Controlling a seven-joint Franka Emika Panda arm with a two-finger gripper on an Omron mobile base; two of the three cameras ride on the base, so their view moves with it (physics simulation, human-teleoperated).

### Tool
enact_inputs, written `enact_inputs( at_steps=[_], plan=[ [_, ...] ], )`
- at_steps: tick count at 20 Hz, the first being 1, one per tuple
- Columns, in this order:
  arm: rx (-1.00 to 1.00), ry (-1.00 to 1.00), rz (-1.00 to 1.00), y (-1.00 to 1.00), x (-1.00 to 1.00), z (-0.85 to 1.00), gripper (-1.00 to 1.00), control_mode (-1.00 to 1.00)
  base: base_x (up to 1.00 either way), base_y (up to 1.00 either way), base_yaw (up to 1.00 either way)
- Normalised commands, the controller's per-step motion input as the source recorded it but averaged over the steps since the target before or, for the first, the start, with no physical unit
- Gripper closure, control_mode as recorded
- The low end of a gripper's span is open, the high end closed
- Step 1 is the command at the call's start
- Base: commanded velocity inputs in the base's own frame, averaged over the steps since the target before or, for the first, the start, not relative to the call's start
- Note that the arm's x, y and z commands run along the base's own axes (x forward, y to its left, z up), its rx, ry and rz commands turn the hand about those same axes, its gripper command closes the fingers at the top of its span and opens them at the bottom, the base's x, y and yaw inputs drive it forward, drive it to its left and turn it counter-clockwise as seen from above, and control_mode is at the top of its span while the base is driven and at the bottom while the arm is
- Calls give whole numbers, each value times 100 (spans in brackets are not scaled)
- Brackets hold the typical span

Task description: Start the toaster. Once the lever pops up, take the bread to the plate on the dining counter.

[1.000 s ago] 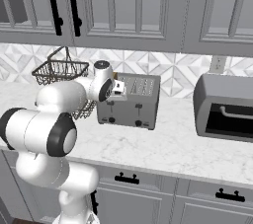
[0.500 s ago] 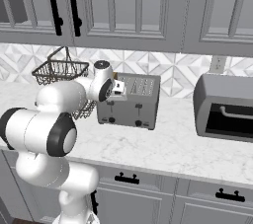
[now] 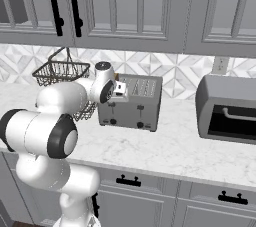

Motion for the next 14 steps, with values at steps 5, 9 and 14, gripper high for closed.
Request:
enact_inputs(
  at_steps=[5, 9, 14],
  plan=[
    [1, 0, 0, 0, 0, -64, 100, -100, 0, 0, 0],
    [3, 0, -2, 0, 0, -67, 100, -100, 0, 0, 0],
    [5, 0, -8, 0, 0, -67, 100, -100, 0, 0, 0]
  ],
)
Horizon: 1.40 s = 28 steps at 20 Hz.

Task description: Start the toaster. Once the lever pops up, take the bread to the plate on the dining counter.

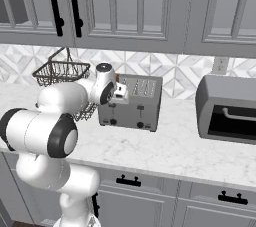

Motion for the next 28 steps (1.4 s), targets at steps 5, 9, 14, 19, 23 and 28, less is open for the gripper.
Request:
enact_inputs(
  at_steps=[5, 9, 14, 19, 23, 28],
  plan=[
    [2, 0, -4, 0, -9, -68, 100, -100, 0, 0, 0],
    [0, 0, 0, 0, -7, -71, 100, -100, 0, 0, 0],
    [0, 0, 0, 0, 0, -68, 100, -100, 0, 0, 0],
    [0, 0, 0, 0, 0, -62, 100, -100, 0, 0, 0],
    [0, -4, 0, 0, 0, -29, 100, -100, 0, 0, 0],
    [0, -13, 0, 0, -21, 11, 100, -100, 0, 0, 0]
  ],
)
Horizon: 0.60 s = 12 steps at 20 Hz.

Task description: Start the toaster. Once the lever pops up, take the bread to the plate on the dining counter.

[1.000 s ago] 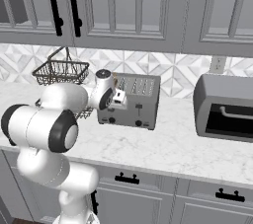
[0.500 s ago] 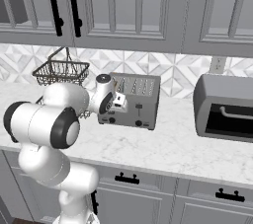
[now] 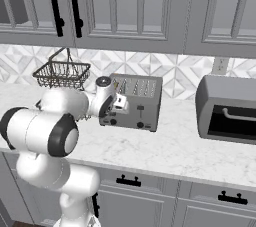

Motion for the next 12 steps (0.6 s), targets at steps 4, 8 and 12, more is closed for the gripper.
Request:
enact_inputs(
  at_steps=[4, 8, 12],
  plan=[
    [0, -17, 0, 0, -42, 50, 100, -100, 0, 0, 0],
    [-3, -2, 0, 0, -17, 72, 100, -100, 0, 0, 0],
    [-6, -3, 0, 0, 0, 72, 100, -100, 0, 0, 0]
  ],
)
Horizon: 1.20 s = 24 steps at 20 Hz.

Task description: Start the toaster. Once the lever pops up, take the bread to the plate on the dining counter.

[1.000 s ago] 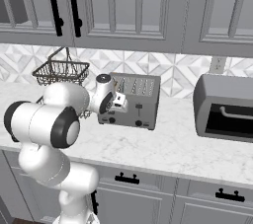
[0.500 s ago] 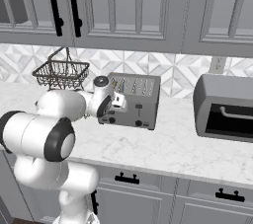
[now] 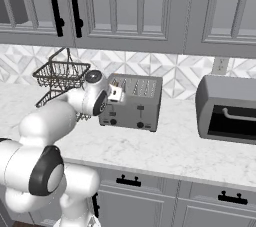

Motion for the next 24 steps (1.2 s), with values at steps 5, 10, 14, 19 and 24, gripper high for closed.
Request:
enact_inputs(
  at_steps=[5, 10, 14, 19, 24],
  plan=[
    [-1, -10, 0, 7, 0, 31, 100, -100, 0, 0, 0],
    [0, -1, 0, 19, 24, 4, 100, -100, 0, 0, 0],
    [0, -8, 0, 28, 36, 15, 100, -100, 0, 0, 0],
    [-1, -8, 0, 6, 14, 30, 100, -100, 0, 0, 0],
    [0, -1, 0, 0, 9, 4, 100, -100, 0, 0, 0]
  ],
)
